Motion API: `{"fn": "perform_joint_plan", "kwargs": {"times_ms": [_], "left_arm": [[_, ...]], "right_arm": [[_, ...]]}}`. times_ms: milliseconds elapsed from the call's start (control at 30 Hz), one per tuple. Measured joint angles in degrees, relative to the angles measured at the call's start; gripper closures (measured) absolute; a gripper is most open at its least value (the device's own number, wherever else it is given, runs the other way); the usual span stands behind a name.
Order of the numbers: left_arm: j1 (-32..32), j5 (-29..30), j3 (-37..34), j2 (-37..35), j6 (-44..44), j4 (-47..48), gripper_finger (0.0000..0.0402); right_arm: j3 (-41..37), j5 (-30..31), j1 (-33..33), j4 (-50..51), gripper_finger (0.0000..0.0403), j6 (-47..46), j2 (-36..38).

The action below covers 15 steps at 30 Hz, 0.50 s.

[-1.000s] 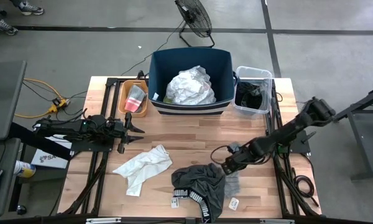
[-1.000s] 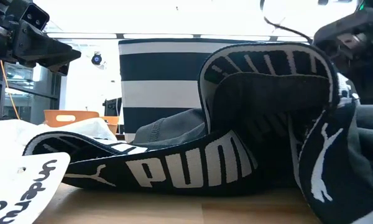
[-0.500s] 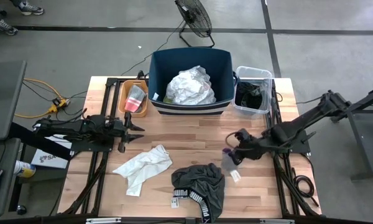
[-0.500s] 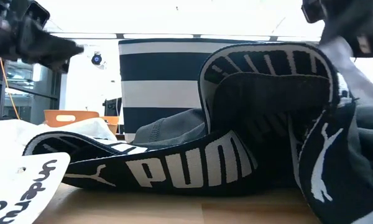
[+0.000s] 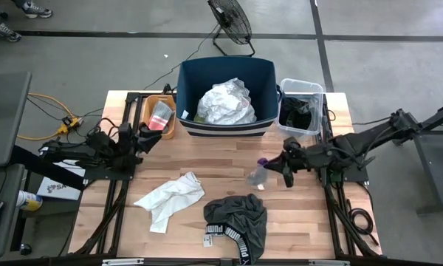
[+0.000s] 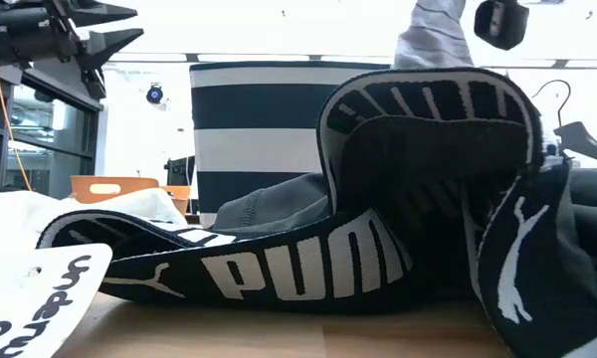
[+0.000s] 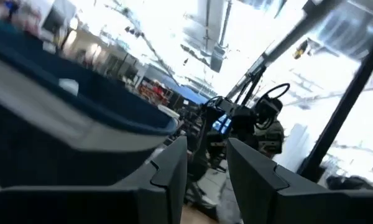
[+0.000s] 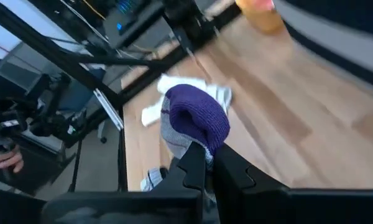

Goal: Pick & Place Cloths
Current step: Put the gray violet sock into the yellow bin

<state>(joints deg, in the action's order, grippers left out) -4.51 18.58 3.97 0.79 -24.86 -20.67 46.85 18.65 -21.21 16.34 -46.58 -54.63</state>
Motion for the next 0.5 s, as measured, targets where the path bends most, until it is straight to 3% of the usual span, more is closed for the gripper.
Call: {"fn": "perform_joint_plan", "kwargs": {"times_ms": [233, 400, 500], "left_arm": [[0.0, -0.4, 0.0, 6.8, -5.9, -5.5, 0.0288], [0.0, -0.4, 0.2, 17.4, -5.0, -16.0, 0.0288], [0.0, -0.4, 2.6, 24.6, -3.7, -17.3, 0.0288]], "right_arm": [[0.0, -3.9, 4.1, -7.0, 0.0398, 10.3, 0.0], [0.0, -4.6, 7.8, -14.6, 0.0398, 17.7, -0.1], [0.0, -8.4, 10.4, -18.0, 0.0398, 20.9, -0.3]]}}
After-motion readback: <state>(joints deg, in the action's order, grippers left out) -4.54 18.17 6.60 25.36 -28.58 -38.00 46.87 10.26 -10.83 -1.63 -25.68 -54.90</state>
